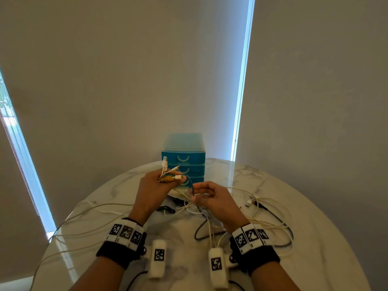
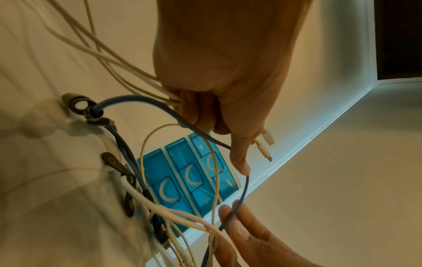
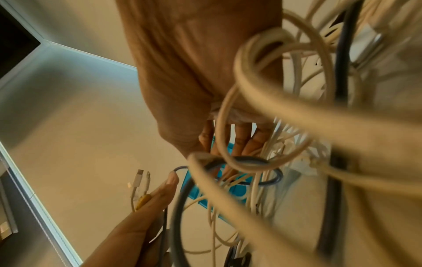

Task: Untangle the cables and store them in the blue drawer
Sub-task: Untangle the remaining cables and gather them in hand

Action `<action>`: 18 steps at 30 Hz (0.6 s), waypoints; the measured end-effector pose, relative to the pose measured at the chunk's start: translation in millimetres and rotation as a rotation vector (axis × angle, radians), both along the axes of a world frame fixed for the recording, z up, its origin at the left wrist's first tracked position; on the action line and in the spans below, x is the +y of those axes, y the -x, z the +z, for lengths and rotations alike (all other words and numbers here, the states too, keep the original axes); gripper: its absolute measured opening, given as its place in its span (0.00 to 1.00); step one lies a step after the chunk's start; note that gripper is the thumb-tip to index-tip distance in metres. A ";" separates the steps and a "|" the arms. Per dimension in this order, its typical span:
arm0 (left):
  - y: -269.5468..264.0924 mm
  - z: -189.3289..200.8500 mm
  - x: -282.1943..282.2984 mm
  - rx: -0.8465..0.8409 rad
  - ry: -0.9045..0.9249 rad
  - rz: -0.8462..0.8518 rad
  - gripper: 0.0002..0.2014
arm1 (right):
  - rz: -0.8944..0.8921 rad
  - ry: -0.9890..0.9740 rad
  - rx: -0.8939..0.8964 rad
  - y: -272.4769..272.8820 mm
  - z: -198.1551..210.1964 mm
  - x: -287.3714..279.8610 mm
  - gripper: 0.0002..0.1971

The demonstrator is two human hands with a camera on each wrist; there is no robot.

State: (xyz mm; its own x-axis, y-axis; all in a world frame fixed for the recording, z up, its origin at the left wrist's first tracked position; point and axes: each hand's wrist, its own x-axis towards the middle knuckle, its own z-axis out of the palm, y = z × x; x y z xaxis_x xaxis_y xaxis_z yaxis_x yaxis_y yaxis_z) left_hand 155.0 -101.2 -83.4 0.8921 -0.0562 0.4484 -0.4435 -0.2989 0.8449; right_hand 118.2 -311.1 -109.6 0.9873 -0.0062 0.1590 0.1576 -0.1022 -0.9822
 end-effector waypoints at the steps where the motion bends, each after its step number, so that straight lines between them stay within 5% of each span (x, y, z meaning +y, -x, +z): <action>1: 0.1 -0.5 0.8 -0.005 -0.010 0.015 0.02 | -0.024 0.028 0.003 -1.7 -2.1 -0.2 0.18; 8: -9.2 -8.6 9.5 0.025 -0.045 0.140 0.07 | -0.064 0.328 -0.031 -3.4 -13.0 0.7 0.11; 13: -10.5 -13.8 16.3 0.090 0.023 0.157 0.11 | 0.046 0.502 0.053 -2.4 -11.1 3.1 0.17; 18: -16.3 -16.8 17.2 0.116 0.023 0.197 0.13 | 0.086 0.581 0.018 1.4 -9.2 7.6 0.04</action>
State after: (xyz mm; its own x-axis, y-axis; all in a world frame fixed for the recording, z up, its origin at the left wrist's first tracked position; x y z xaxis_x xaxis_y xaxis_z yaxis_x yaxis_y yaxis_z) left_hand 171.3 -84.0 -100.2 0.9305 0.1336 0.3409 -0.2775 -0.3499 0.8947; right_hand 116.8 -303.4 -118.9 0.9829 0.1575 0.0952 0.1728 -0.6119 -0.7718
